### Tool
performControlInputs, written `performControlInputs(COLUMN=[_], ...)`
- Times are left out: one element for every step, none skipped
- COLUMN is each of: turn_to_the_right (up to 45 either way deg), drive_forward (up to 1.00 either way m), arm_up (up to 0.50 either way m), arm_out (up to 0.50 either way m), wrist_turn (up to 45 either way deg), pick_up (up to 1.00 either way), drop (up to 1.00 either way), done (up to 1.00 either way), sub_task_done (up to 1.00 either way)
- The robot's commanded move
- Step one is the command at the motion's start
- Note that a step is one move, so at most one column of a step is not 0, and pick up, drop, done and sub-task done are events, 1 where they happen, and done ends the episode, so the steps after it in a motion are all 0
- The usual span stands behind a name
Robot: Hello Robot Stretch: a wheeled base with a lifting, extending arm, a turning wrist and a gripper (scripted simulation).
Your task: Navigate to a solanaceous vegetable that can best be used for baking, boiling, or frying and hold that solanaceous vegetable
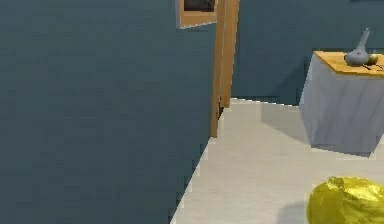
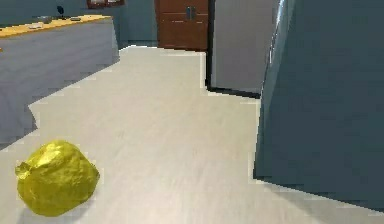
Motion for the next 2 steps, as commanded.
performControlInputs(turn_to_the_right=[18.0, 0.0], drive_forward=[0.0, 1.0], arm_up=[0.0, 0.0], arm_out=[0.0, 0.0], wrist_turn=[0.0, 0.0], pick_up=[0.0, 0.0], drop=[0.0, 0.0], done=[0.0, 0.0], sub_task_done=[0.0, 0.0])
